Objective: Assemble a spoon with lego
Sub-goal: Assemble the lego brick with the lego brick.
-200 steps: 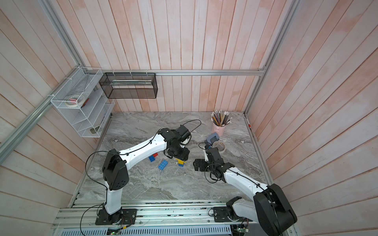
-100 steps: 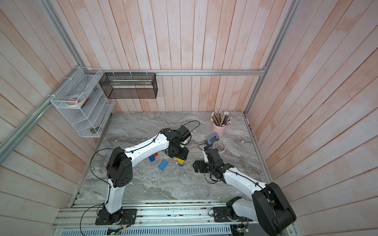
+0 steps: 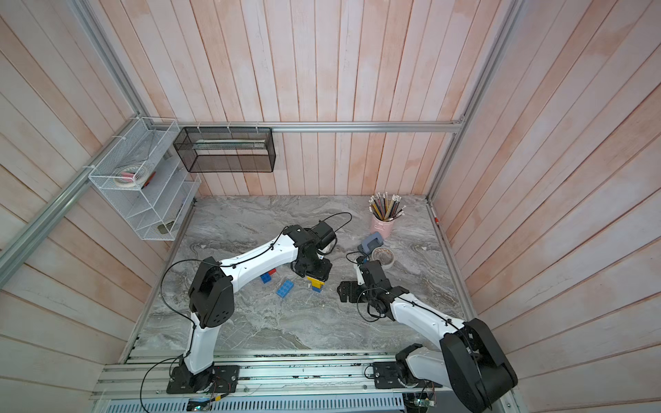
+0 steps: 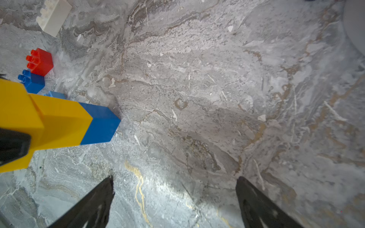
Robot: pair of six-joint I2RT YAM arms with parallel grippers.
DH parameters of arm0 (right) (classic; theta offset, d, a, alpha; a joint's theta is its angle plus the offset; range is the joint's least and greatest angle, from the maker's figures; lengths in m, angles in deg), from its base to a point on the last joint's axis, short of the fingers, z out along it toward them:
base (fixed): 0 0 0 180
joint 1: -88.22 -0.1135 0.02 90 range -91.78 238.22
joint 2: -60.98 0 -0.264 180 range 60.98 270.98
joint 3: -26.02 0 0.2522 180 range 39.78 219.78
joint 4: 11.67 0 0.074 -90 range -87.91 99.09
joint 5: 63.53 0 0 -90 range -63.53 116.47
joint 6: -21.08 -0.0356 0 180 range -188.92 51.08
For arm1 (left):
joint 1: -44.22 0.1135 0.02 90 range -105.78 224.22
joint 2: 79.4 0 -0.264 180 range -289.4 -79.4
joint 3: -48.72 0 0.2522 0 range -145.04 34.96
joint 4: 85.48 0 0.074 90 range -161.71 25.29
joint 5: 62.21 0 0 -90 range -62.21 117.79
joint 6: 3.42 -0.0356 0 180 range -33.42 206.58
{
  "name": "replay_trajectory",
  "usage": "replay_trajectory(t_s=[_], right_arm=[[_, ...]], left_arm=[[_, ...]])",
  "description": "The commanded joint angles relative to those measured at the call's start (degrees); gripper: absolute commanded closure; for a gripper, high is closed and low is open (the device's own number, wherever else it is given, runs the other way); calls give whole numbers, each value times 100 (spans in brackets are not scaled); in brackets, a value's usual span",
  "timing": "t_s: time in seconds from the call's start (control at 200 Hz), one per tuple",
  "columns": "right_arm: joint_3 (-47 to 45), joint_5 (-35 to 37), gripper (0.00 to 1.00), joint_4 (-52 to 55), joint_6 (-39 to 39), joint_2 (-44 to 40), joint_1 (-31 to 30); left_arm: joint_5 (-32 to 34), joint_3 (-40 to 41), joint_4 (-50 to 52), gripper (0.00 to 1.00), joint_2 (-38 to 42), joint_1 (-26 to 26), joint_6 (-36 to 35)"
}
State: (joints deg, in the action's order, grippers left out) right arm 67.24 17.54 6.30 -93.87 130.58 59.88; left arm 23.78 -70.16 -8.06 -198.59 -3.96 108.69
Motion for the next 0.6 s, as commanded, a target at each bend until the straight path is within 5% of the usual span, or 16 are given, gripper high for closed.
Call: replay_trajectory(t_s=[0.0,0.595], right_arm=[[-65,-54,2,-77,96,51,31],[-51,-34,2,-78,60,53,30]], left_arm=[[57,-33,148,39,-249,-56,-7],[111,188,232,39,-401,-69,-481]])
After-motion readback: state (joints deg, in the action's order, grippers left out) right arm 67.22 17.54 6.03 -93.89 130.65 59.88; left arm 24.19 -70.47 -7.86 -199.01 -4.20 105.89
